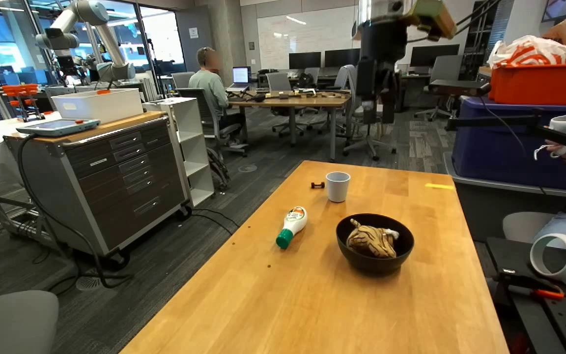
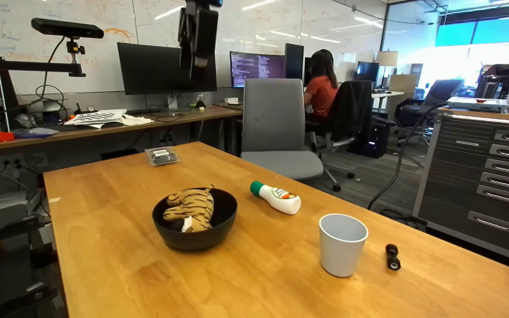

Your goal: Put the tiger toy in the black bowl

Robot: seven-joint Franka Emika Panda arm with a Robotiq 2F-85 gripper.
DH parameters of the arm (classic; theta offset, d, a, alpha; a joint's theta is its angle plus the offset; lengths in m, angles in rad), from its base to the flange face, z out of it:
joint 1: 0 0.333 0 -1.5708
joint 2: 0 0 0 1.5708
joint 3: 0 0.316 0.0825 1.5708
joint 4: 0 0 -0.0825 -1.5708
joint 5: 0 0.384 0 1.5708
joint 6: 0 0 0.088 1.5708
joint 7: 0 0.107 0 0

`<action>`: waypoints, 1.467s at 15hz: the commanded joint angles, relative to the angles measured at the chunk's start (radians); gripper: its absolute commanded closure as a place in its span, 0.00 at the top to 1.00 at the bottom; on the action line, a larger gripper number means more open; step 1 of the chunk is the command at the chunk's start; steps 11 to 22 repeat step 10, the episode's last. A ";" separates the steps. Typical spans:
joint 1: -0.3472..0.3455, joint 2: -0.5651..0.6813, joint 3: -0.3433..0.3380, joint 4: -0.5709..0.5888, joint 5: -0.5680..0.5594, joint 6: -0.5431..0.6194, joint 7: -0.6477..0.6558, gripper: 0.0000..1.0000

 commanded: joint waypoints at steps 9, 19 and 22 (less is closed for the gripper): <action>-0.001 -0.159 -0.042 0.044 -0.001 -0.171 -0.182 1.00; -0.001 -0.156 -0.041 0.044 -0.001 -0.171 -0.183 1.00; -0.001 -0.156 -0.041 0.044 -0.001 -0.171 -0.183 1.00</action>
